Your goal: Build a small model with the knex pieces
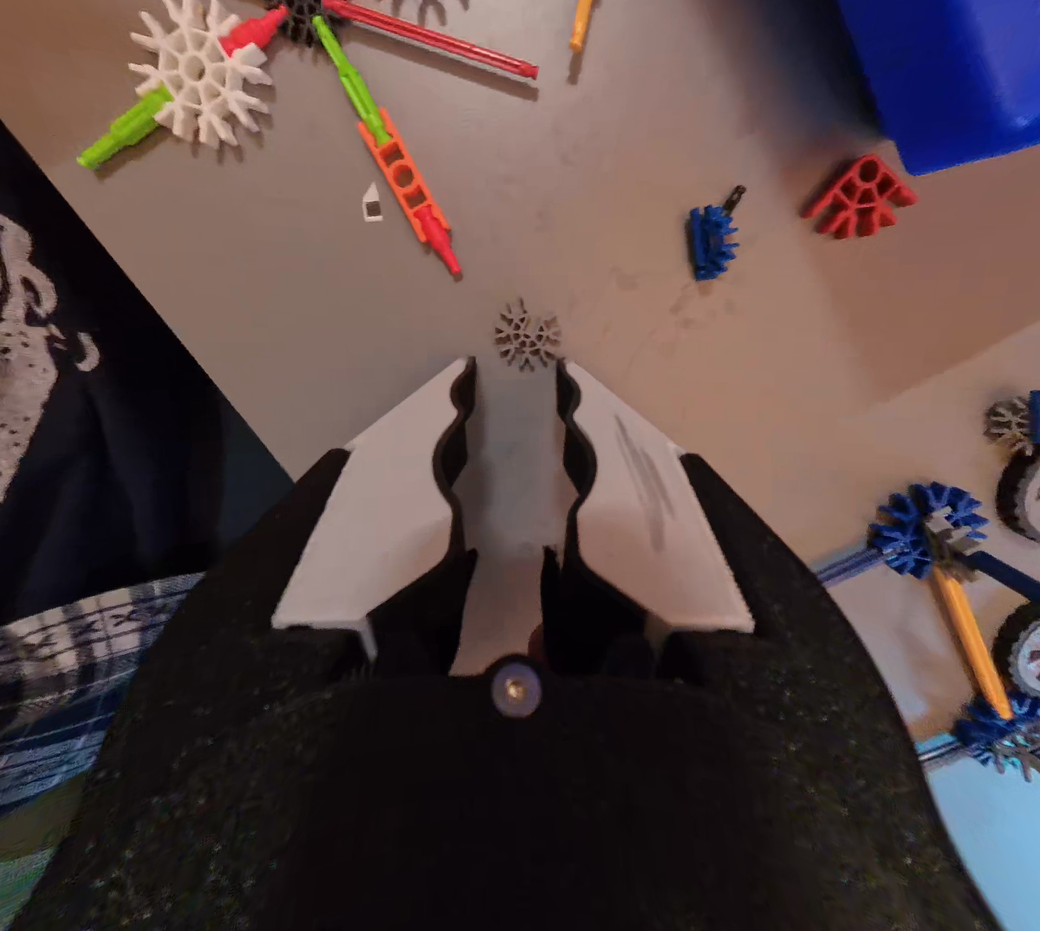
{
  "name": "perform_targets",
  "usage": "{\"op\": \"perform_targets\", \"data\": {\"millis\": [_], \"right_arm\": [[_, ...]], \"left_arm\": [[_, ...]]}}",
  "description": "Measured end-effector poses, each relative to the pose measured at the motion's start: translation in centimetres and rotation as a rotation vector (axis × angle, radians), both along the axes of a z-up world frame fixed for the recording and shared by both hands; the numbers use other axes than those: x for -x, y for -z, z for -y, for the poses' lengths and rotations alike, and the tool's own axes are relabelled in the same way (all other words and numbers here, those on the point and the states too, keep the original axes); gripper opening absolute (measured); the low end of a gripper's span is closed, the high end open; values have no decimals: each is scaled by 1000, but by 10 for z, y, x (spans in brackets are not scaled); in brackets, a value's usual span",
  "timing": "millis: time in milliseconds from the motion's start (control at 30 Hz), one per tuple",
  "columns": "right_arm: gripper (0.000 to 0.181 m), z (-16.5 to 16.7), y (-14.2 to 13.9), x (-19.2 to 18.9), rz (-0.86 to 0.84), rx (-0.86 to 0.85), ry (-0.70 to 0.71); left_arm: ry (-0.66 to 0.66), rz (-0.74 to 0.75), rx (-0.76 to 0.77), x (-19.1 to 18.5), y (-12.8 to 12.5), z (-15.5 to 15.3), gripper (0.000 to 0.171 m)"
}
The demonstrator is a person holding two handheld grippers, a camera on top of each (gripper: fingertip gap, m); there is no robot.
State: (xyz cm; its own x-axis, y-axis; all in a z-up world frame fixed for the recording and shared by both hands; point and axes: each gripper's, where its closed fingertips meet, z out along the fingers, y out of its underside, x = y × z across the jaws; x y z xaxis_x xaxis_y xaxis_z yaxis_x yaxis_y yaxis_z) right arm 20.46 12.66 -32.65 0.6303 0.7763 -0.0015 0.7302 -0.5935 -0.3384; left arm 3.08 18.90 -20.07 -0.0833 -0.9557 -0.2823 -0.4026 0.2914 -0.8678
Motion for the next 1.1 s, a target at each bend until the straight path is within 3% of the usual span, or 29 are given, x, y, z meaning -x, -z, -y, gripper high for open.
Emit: {"op": "perform_targets", "data": {"millis": [167, 367, 600, 1100], "right_arm": [[33, 21, -7, 19, -93, 53, -51], [29, 11, -13, 7, -82, -25, -39], [32, 3, -11, 22, -41, -142, -159], [21, 3, 0, 24, -30, -107, -177]], "left_arm": [[3, 2, 6, -1, 1, -1, 91], [3, -4, 10, -1, 3, -1, 91], [2, -7, 13, -2, 5, -3, 91], [-58, 24, 5, 14, -6, -17, 91]]}}
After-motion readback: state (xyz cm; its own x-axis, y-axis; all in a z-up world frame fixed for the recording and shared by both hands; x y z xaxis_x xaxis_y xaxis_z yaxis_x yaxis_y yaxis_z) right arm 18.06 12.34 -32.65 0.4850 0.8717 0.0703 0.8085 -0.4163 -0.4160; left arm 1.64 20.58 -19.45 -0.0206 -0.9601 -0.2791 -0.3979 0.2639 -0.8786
